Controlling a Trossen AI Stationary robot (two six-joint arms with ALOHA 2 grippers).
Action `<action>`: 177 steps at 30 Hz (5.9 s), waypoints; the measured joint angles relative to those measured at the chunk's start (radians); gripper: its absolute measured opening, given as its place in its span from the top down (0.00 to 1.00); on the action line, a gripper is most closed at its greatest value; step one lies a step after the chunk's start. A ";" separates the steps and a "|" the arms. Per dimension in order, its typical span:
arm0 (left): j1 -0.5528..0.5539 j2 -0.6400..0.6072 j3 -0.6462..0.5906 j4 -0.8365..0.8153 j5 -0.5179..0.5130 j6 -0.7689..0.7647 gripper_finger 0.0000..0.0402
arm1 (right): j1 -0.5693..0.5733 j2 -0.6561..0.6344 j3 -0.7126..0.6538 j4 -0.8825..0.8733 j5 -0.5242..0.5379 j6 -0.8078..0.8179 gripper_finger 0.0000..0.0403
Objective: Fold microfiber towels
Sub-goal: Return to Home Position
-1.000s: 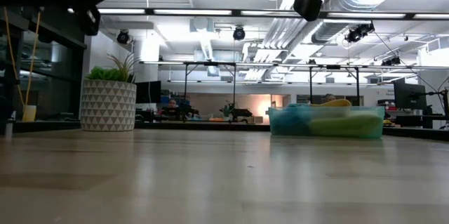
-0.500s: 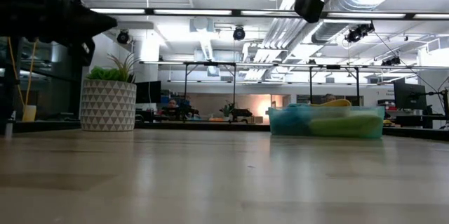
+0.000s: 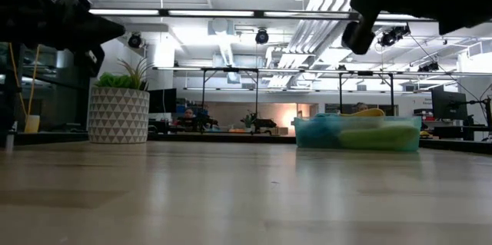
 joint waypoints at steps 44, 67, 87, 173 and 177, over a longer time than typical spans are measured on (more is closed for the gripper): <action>0.000 0.001 0.001 0.003 -0.005 -0.002 1.00 | 0.019 -1.139 -0.329 -0.787 0.126 -0.278 1.00; 0.000 0.001 0.001 0.004 -0.007 -0.002 1.00 | 0.019 -1.131 -0.327 -0.866 0.132 -0.290 1.00; 0.000 0.001 0.001 0.004 -0.007 -0.002 1.00 | 0.019 -1.131 -0.327 -0.867 0.132 -0.290 1.00; 0.000 0.001 0.001 0.004 -0.007 -0.002 1.00 | 0.019 -1.131 -0.326 -0.867 0.132 -0.289 1.00; 0.000 0.002 0.000 0.004 -0.007 -0.002 1.00 | 0.019 -1.131 -0.326 -0.867 0.132 -0.289 1.00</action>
